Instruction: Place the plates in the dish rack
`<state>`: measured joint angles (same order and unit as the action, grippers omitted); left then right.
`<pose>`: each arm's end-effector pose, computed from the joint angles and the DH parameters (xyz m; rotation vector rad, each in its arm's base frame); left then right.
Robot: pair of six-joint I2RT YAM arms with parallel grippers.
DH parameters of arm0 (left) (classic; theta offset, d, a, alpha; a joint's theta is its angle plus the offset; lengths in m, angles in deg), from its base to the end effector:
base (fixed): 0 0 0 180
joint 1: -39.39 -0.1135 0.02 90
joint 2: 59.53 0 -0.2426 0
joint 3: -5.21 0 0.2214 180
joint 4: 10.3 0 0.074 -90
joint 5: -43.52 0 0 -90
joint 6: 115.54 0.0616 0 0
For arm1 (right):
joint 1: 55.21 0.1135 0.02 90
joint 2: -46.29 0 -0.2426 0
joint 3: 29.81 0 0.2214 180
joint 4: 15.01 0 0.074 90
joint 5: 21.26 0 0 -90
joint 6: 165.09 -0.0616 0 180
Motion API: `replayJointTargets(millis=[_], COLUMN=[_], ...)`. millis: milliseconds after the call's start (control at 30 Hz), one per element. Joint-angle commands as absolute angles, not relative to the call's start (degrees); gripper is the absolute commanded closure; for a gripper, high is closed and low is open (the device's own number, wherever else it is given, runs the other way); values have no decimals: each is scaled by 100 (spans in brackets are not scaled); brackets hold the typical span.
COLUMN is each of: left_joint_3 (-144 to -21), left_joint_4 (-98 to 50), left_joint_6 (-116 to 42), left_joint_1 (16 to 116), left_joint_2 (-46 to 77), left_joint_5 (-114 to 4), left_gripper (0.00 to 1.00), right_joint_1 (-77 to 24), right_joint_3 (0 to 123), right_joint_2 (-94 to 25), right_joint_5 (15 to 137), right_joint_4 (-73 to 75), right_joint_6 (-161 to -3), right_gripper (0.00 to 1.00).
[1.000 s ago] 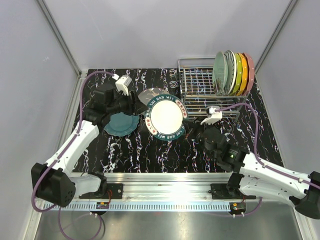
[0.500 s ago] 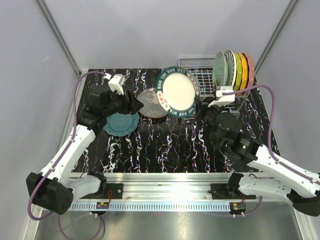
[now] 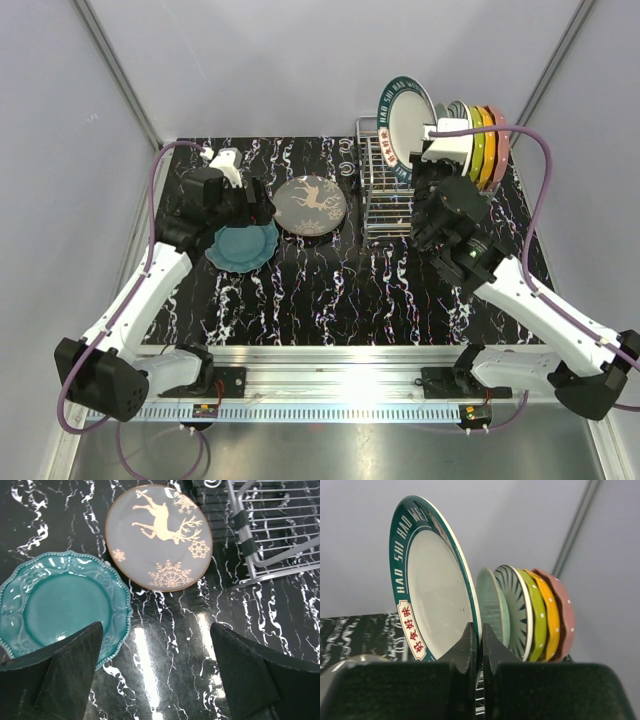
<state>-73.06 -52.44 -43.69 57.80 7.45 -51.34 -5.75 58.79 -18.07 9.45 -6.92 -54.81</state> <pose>0.2436 -0.0866 0.3107 0.0564 2.1419 -0.4676 0.1821 0.1314 0.4524 0.0567 1.4317 -0.2462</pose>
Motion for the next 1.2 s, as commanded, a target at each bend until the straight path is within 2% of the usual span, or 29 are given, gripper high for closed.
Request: replayJointTargets(millis=[0, 167, 733, 1167], left_joint_3=[-7582, -7591, -7635, -7643], left_joint_4=[-5230, -5230, -5336, -5362], left_joint_6=[-4330, -4338, -4365, -4365], left_joint_1=[5785, 5785, 5785, 5785], left_joint_2=[771, 779, 876, 920], left_joint_5=[-4859, -4859, -4797, -4832], left_gripper=[7, 1, 1, 1], right_joint_1=[-844, -1187, -1477, -1750], right_joint_3=[6194, 6255, 6335, 6194], right_joint_2=[-1857, -2103, -3219, -3386], right_joint_5=[765, 827, 361, 466], right_joint_4=[-1273, -1396, -2705, -2636], right_joint_6=[-4986, -4706, -3098, -3237], right_gripper=[100, 100, 100, 100])
